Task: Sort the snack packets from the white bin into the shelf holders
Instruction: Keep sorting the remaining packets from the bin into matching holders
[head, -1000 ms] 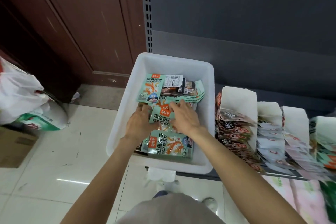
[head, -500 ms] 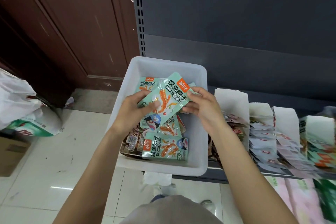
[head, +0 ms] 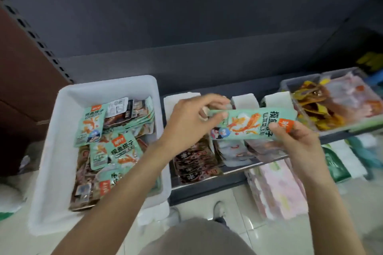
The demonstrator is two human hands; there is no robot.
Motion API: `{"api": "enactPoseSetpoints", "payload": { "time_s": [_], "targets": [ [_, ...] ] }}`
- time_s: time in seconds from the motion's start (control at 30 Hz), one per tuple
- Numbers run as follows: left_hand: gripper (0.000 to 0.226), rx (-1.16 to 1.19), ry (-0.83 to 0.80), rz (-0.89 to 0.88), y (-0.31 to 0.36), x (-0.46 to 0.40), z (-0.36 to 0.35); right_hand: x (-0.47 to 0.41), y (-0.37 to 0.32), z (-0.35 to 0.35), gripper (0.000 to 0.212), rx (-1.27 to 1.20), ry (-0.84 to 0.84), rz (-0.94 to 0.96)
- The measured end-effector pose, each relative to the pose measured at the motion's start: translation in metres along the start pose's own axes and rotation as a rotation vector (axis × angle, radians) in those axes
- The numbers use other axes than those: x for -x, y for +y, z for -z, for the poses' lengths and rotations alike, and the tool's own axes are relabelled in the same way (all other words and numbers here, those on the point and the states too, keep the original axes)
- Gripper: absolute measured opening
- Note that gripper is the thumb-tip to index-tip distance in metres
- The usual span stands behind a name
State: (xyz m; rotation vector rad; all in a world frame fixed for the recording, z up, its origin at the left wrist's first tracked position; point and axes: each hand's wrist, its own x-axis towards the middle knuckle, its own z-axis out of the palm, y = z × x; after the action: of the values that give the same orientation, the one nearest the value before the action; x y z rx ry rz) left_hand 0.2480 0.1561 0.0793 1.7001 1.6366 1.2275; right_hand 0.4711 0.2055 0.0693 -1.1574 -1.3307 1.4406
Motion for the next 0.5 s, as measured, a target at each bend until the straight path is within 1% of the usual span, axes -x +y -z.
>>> {"api": "enactPoseSetpoints", "payload": {
  "time_s": [0.07,0.1,0.13,0.2,0.27,0.37,0.43,0.5],
  "targets": [
    [0.018,-0.074,0.085,-0.032,-0.003,-0.025,-0.036,-0.007,0.007,0.044,0.015,-0.003,0.271,0.088],
    [0.018,-0.098,0.094,-0.034,-0.004,-0.035,-0.055,-0.013,0.011,0.066,0.015,0.008,0.386,0.119],
    [0.017,-0.121,0.082,-0.040,-0.005,-0.045,-0.073,-0.021,0.016,0.087,0.012,0.032,0.471,0.135],
    [0.015,-0.207,0.000,-0.062,-0.004,-0.062,-0.111,-0.038,0.029,0.120,0.004,0.114,0.533,0.138],
    [0.019,-0.374,-0.119,-0.065,-0.004,-0.076,-0.149,-0.054,0.037,0.141,0.011,0.298,0.517,0.193],
    [0.035,-0.627,-0.285,-0.077,-0.008,-0.091,-0.193,-0.080,0.033,0.152,0.013,0.650,0.415,0.443],
    [0.039,-0.710,-0.338,-0.063,-0.009,-0.098,-0.209,-0.098,0.029,0.151,0.014,0.839,0.290,0.598],
    [0.033,-0.711,-0.336,-0.050,-0.008,-0.097,-0.217,-0.118,0.030,0.148,0.014,1.005,0.130,0.678]
  ]
}}
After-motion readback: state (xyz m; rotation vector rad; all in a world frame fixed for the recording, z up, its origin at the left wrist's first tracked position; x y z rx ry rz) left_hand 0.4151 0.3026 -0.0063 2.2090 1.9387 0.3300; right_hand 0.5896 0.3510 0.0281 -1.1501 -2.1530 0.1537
